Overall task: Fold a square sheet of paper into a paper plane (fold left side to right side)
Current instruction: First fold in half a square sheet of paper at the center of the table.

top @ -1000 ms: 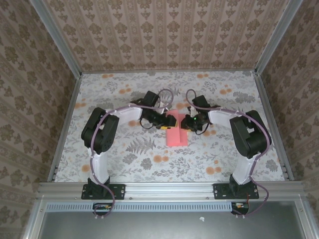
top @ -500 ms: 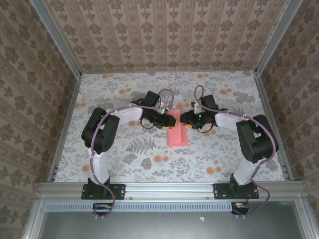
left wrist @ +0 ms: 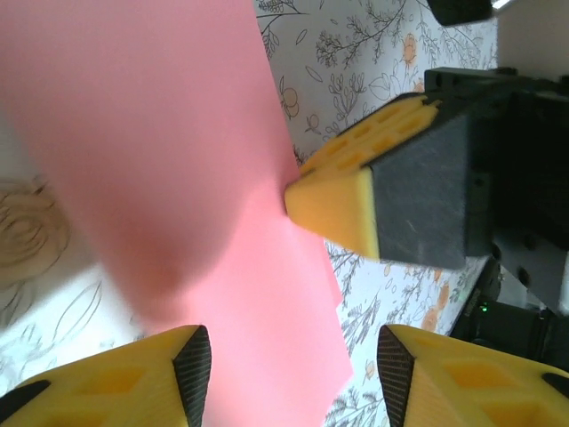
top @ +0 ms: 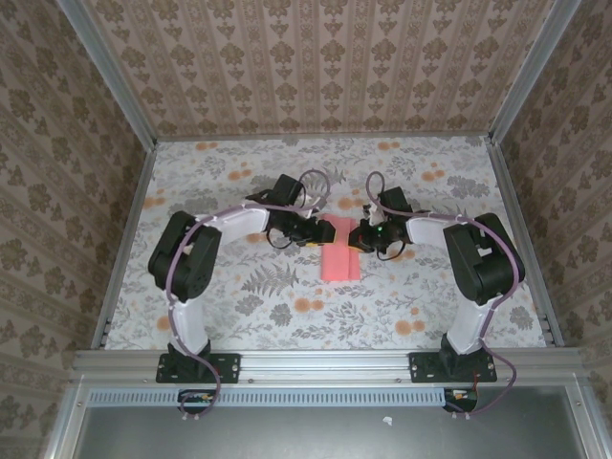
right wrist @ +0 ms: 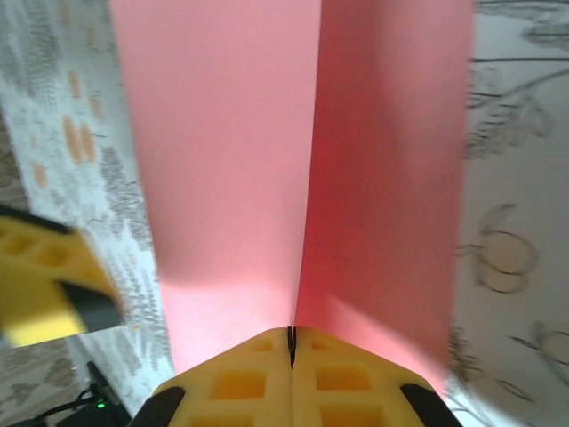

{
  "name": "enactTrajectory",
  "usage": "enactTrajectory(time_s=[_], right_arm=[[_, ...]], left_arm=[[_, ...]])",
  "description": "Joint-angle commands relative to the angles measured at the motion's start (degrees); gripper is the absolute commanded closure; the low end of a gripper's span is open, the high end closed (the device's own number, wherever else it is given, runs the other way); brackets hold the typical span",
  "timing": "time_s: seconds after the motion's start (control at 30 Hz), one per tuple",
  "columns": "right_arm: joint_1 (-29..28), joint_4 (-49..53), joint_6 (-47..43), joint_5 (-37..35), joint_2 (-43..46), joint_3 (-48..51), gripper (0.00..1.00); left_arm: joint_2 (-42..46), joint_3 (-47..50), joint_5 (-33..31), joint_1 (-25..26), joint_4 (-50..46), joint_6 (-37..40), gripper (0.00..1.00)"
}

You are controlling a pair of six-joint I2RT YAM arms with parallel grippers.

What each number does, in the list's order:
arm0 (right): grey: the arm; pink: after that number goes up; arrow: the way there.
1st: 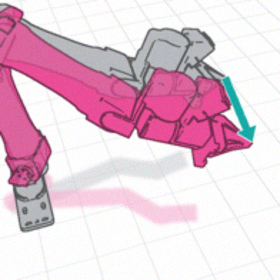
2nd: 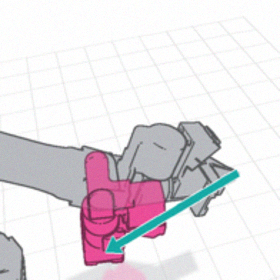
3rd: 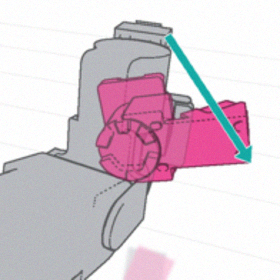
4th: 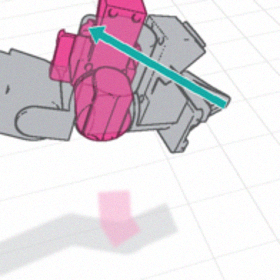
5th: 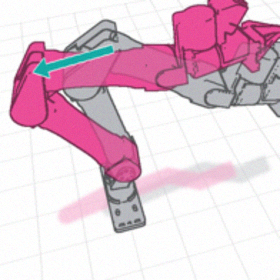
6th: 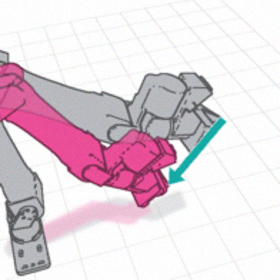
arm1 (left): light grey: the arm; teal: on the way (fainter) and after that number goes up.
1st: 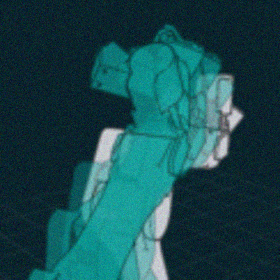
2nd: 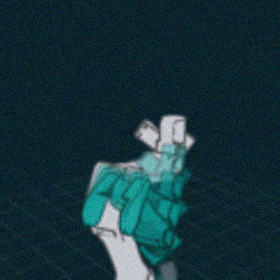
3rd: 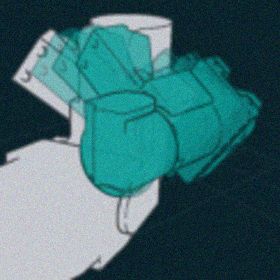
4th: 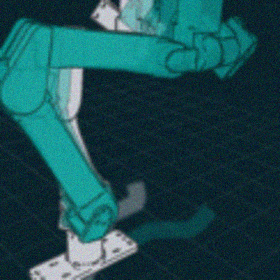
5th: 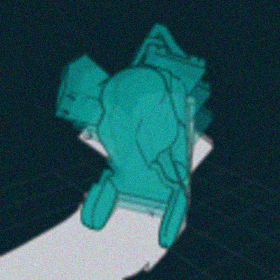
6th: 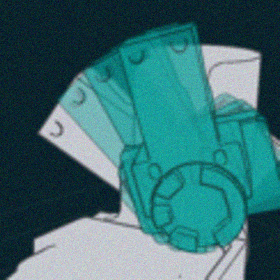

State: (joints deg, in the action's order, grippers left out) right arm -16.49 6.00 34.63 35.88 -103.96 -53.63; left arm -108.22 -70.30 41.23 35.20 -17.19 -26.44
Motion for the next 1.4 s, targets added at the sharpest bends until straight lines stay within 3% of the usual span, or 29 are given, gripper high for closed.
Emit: enactTrajectory(time_s=[0.0,0.4,0.73,0.93,1.13,1.37], right_arm=[[0.49,5.4,-2.85,-6.19,2.33,-1.57,1.0],[0.49,7.41,-3.86,-9.42,2.28,-2.83,0.98],[0.36,8.06,-4.53,-8.3,1.29,-3.77,0.93],[0.55,8.96,-5.56,-11.58,4.1,-3.42,0.73],[1.34,9.28,-5.81,-20.2,10.37,-0.5,0.5],[1.63,7.64,-5.26,-23.22,15.11,2.31,0.46]], left_arm=[[4.96,2.56,-6.56,-0.14,-1.26,-1.06,0.41],[-2.23,-0.92,-10.46,2.84,-1.73,-4.01,0.37],[-6.79,-4.53,-13.36,4.35,-3.75,-4.95,0.45],[-8.44,-5.01,-15.61,4.77,-5.22,-4.74,0.5],[-9.06,-4.84,-16.61,4.94,-5.46,-4.85,0.5],[-10.17,-5.87,-16.41,5.18,-6.34,-4.3,0.5]])
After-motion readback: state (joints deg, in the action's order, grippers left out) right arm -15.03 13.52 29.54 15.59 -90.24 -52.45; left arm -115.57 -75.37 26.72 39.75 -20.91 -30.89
